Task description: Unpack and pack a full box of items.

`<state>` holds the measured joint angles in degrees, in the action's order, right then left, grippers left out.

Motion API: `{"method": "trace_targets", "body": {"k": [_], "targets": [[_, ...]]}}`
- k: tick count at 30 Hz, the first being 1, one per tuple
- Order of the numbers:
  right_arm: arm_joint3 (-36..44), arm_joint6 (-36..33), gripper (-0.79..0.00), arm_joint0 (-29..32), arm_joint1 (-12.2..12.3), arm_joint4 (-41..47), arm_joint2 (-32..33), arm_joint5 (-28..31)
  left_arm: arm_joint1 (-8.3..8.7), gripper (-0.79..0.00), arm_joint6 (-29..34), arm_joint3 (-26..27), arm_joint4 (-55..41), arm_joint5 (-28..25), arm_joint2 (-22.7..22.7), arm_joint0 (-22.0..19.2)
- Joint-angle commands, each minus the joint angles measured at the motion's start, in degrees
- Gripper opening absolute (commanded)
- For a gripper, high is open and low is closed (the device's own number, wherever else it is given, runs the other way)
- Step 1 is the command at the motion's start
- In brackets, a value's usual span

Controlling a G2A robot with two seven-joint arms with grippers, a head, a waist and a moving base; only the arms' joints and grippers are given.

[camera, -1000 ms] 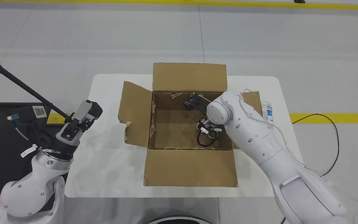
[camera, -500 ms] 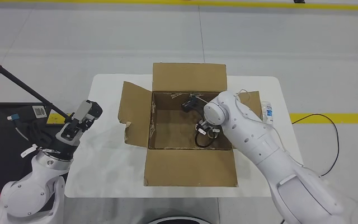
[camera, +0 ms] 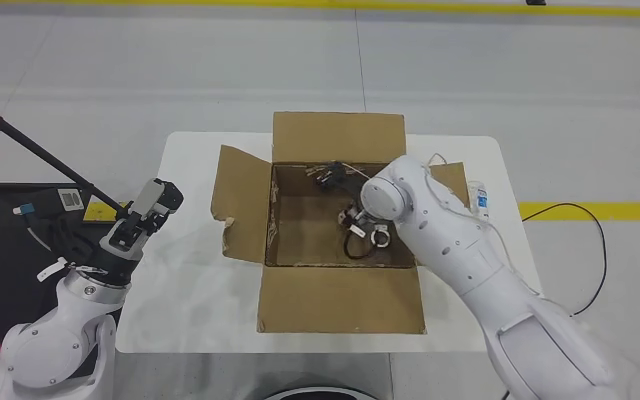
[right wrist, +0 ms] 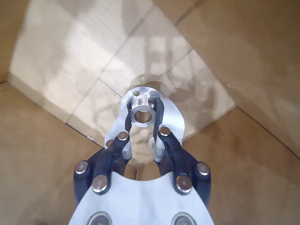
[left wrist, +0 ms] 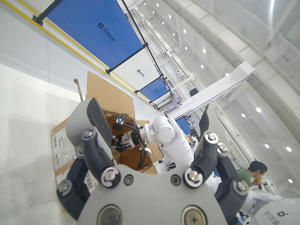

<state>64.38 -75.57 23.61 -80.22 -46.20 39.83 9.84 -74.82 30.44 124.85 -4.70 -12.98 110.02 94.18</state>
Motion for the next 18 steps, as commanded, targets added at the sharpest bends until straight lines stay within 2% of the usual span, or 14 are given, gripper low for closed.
{"method": "trace_targets", "body": {"k": [1,6,10,15,18], "targets": [[4.3,-0.1,-0.785,1.1,0.8,0.5,2.1,0.9,0.00,0.000,0.0,0.0,0.0,0.0,0.0,0.0],[17.3,-0.2,-0.785,6.0,3.5,1.6,9.4,3.3,0.00,0.000,0.0,0.0,0.0,0.0,0.0,0.0],[29.6,1.9,-0.785,12.6,5.8,3.1,17.2,5.8,0.00,0.000,0.0,0.0,0.0,0.0,0.0,0.0],[42.4,7.4,-0.785,21.0,7.9,5.7,27.0,9.5,0.00,0.000,0.0,0.0,0.0,0.0,0.0,0.0],[49.0,13.5,-0.785,25.3,8.7,7.4,32.9,10.8,0.00,0.000,0.0,0.0,0.0,0.0,0.0,0.0]]}}
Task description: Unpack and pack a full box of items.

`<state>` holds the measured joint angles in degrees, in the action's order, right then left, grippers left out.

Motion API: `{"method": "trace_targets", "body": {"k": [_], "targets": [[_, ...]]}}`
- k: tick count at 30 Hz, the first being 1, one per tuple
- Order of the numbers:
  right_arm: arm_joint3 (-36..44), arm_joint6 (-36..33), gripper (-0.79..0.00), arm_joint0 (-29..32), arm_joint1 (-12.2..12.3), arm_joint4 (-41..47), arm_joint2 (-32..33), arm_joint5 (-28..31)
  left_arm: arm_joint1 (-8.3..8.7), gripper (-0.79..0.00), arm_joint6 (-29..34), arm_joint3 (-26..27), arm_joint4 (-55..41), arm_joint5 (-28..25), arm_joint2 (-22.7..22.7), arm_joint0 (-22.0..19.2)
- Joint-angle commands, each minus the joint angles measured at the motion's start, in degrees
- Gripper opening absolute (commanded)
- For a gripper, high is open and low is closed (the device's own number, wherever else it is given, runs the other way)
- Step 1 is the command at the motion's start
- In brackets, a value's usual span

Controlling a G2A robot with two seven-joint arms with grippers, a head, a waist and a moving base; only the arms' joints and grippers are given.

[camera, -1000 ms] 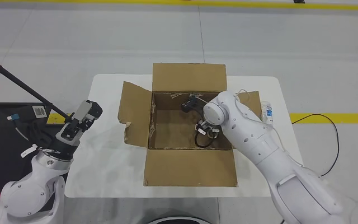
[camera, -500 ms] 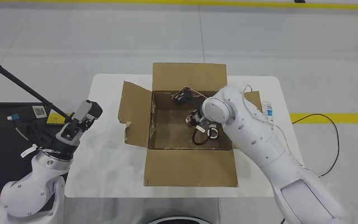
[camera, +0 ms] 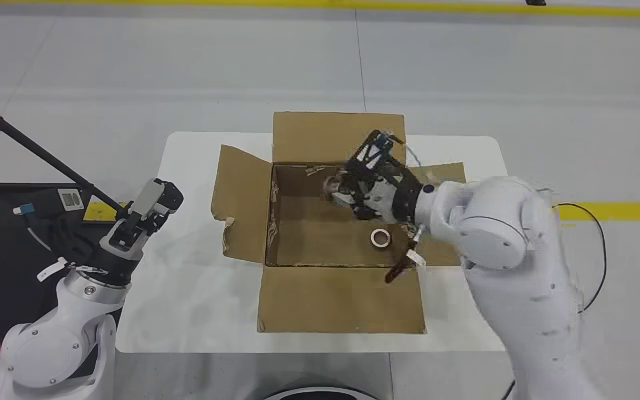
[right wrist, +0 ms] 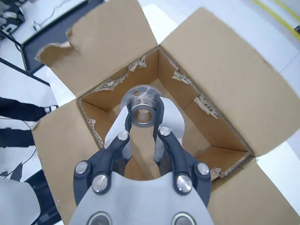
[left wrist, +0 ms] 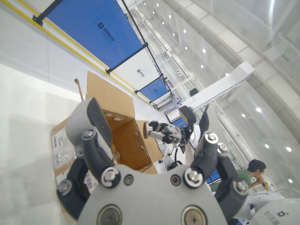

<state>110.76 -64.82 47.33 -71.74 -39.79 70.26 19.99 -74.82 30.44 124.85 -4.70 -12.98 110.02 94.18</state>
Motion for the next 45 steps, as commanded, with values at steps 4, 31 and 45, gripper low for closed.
{"method": "trace_targets", "body": {"k": [4,31,45], "targets": [[7.9,9.6,-0.785,6.3,1.0,4.3,9.3,3.6,0.00,0.000,0.0,0.0,0.0,0.0,0.0,0.0],[21.5,2.4,-0.785,20.2,4.4,-14.3,24.7,-15.1,0.00,0.000,0.0,0.0,0.0,0.0,0.0,0.0],[11.3,-13.8,-0.785,25.6,5.0,-34.9,26.4,-29.1,0.00,0.000,0.0,0.0,0.0,0.0,0.0,0.0]]}}
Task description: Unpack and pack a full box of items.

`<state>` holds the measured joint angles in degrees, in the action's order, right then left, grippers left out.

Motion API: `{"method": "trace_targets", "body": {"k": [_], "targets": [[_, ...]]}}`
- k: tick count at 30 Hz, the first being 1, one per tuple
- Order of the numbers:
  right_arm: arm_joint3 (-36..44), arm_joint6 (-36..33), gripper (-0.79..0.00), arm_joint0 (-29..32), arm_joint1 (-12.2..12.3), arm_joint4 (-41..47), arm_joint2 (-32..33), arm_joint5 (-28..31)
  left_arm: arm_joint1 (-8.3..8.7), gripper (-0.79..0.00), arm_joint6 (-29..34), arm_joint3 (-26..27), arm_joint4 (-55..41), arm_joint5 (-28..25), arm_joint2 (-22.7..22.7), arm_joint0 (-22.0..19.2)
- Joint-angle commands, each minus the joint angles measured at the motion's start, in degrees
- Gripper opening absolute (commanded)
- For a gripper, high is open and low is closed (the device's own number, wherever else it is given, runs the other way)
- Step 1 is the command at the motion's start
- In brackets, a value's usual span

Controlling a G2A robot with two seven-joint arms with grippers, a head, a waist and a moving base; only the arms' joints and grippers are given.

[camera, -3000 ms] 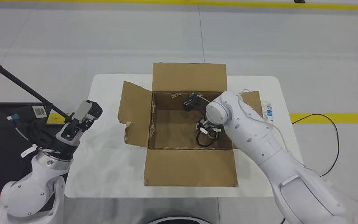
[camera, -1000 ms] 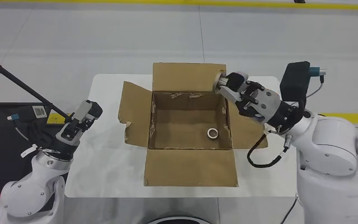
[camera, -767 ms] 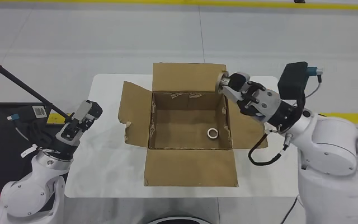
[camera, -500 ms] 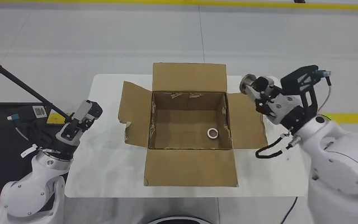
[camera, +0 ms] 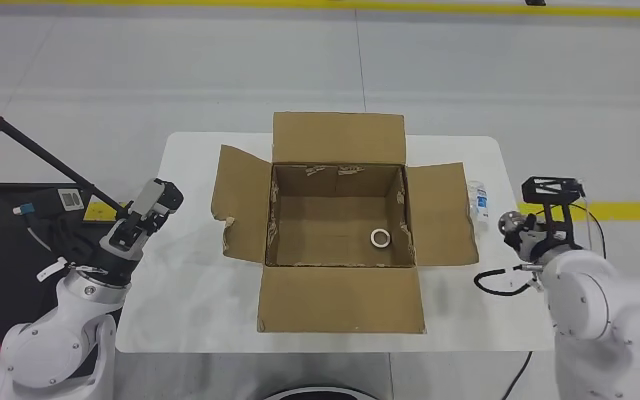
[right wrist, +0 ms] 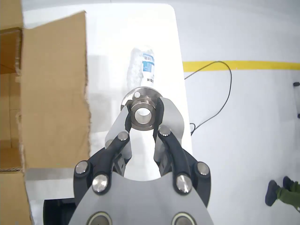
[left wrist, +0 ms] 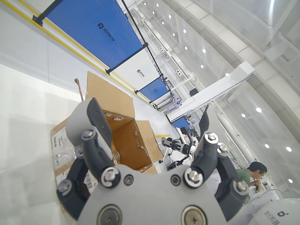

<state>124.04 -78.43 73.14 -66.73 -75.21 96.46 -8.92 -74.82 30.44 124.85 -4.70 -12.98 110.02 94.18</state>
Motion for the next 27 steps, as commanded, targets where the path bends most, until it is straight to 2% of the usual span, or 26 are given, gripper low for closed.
{"method": "trace_targets", "body": {"k": [1,8,15,27], "targets": [[-3.3,0.1,-0.785,-0.7,-0.1,2.0,0.2,-0.1,0.00,0.000,0.0,0.0,0.0,0.0,0.0,0.0],[-17.0,3.5,-0.785,-3.3,0.1,9.6,3.7,1.7,0.00,0.000,0.0,0.0,0.0,0.0,0.0,0.0],[-26.1,4.3,-0.785,-5.9,0.4,10.5,3.4,2.8,0.00,0.000,0.0,0.0,0.0,0.0,0.0,0.0],[-34.5,5.3,-0.785,-8.1,0.9,11.4,2.3,3.3,0.00,0.000,0.0,0.0,0.0,0.0,0.0,0.0]]}}
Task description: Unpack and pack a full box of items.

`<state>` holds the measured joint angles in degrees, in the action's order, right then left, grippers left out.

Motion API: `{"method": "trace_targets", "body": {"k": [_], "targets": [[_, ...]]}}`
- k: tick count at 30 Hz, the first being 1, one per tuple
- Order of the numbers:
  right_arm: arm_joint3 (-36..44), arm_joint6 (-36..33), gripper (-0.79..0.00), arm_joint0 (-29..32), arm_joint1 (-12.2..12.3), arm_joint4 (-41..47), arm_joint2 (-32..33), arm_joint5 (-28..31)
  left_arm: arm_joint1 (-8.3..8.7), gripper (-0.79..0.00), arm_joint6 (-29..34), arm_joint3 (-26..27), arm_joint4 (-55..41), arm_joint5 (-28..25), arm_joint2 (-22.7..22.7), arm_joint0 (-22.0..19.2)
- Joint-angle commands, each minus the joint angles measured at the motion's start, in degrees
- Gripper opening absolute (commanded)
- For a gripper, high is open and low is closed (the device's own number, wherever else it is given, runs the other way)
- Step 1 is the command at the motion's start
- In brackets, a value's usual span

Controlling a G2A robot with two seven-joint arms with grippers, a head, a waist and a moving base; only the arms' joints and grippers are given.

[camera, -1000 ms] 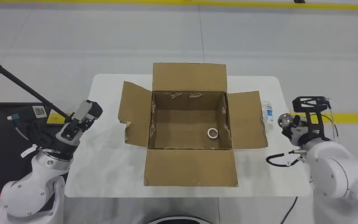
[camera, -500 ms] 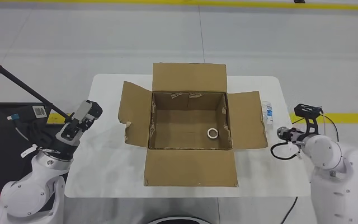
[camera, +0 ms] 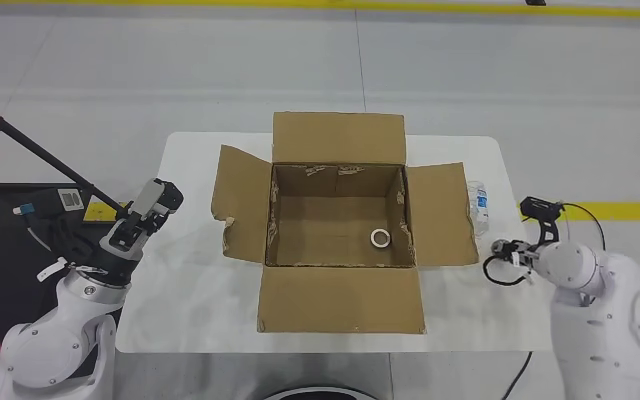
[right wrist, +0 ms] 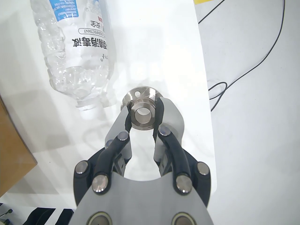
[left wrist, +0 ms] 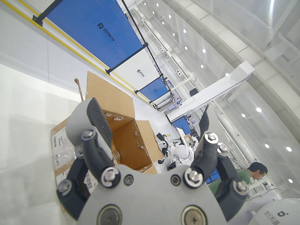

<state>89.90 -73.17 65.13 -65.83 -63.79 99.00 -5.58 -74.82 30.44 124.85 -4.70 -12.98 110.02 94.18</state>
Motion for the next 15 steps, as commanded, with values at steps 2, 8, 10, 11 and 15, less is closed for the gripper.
{"method": "trace_targets", "body": {"k": [2,8,10,11,15], "targets": [[-1.1,0.0,-0.785,-0.3,0.1,-0.3,-0.7,-0.1,0.00,0.000,0.0,0.0,0.0,0.0,0.0,0.0],[-3.1,-0.2,-0.625,-1.2,0.2,-0.8,-1.9,-0.5,0.00,0.000,0.0,0.0,0.0,0.0,0.0,0.0],[-3.4,-0.1,-0.493,-1.3,0.3,-0.6,-2.0,-0.6,0.00,0.000,0.0,0.0,0.0,0.0,0.0,0.0],[-3.5,0.0,-0.437,-1.3,0.3,-0.6,-2.1,-0.6,0.00,0.000,0.0,0.0,0.0,0.0,0.0,0.0],[-3.5,0.3,-0.271,-1.4,0.5,-0.3,-2.2,-0.7,0.00,0.000,0.0,0.0,0.0,0.0,0.0,0.0]]}}
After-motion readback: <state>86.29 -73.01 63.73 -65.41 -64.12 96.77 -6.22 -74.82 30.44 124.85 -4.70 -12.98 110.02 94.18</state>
